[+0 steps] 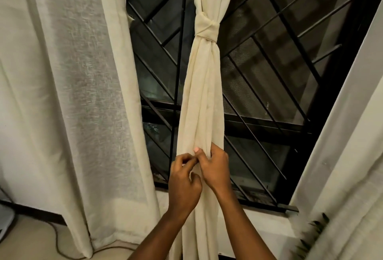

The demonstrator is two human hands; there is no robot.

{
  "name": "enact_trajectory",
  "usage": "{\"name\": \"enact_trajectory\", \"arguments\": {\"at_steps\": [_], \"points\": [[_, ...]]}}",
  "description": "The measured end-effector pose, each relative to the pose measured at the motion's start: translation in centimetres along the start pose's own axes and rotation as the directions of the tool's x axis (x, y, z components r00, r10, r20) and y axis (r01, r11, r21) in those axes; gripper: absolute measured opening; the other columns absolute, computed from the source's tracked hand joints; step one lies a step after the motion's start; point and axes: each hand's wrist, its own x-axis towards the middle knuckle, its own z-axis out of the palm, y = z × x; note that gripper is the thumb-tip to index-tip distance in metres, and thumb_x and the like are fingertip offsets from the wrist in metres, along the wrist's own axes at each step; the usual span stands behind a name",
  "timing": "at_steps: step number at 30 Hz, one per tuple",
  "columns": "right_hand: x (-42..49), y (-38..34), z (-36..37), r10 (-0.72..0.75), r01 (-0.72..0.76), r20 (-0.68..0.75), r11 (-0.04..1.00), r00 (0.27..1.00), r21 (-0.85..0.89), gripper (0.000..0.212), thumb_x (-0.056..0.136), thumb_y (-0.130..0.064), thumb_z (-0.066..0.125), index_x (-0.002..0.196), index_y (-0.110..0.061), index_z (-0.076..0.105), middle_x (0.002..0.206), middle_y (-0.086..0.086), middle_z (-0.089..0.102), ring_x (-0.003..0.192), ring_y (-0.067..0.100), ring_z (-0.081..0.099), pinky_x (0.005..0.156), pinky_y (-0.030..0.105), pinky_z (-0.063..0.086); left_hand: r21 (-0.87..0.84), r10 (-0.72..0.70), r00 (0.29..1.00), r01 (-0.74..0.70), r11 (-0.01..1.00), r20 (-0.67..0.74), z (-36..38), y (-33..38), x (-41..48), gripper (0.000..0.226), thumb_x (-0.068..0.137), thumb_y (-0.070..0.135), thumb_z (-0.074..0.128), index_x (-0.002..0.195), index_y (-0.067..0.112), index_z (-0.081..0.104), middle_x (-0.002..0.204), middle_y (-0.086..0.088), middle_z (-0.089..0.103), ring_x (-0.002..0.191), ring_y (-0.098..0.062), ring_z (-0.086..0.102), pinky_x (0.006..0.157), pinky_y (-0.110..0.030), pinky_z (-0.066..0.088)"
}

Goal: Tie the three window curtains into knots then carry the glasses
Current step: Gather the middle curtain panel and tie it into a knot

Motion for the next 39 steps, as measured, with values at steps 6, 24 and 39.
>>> {"name": "enact_trajectory", "arguments": {"at_steps": [6, 24, 39], "points": [[0.3, 0.1, -0.7, 0.036, -0.035, -0.032, 0.999, 0.999, 0.014, 0.029, 0.096, -0.021, 0.056, 0.124, -0.014, 0.061, 0.106, -0.010, 0.061, 0.100, 0.009, 0.058, 0.091, 0.031, 0.051, 0.054, -0.133, 0.990, 0.135, 0.989, -0.035, 0.0, -1.3, 1.2, 0.055, 0.083, 0.022, 0.069, 0.133, 0.021, 0.046, 0.136, 0.005, 0.044, 0.121, -0.012, 0.046, 0.090, -0.016, 0.039], [2.2, 3.0, -3.0, 0.125, -0.124, 0.030, 0.992, 0.992, -0.028, 0.032, 0.092, -0.014, 0.061, 0.124, -0.011, 0.060, 0.109, -0.005, 0.063, 0.101, 0.012, 0.059, 0.087, 0.028, 0.047, -0.009, -0.116, 0.985, 0.115, 0.993, -0.130, 0.1, -2.7, 2.4, 0.010, 0.090, 0.011, 0.062, 0.089, 0.020, 0.057, 0.075, 0.014, 0.063, 0.065, -0.005, 0.060, 0.056, -0.027, 0.048], [0.4, 3.9, -2.3, -0.052, -0.049, -0.298, 0.945, 0.953, -0.323, 0.020, 0.090, -0.029, 0.062, 0.099, -0.011, 0.065, 0.089, 0.006, 0.072, 0.080, 0.025, 0.068, 0.068, 0.038, 0.057, -0.120, -0.187, 0.977, 0.175, 0.977, -0.105, -0.1, -2.4, 0.1, 0.027, 0.086, 0.019, 0.068, 0.106, 0.026, 0.051, 0.088, 0.011, 0.058, 0.078, -0.003, 0.056, 0.067, -0.014, 0.043]]}}
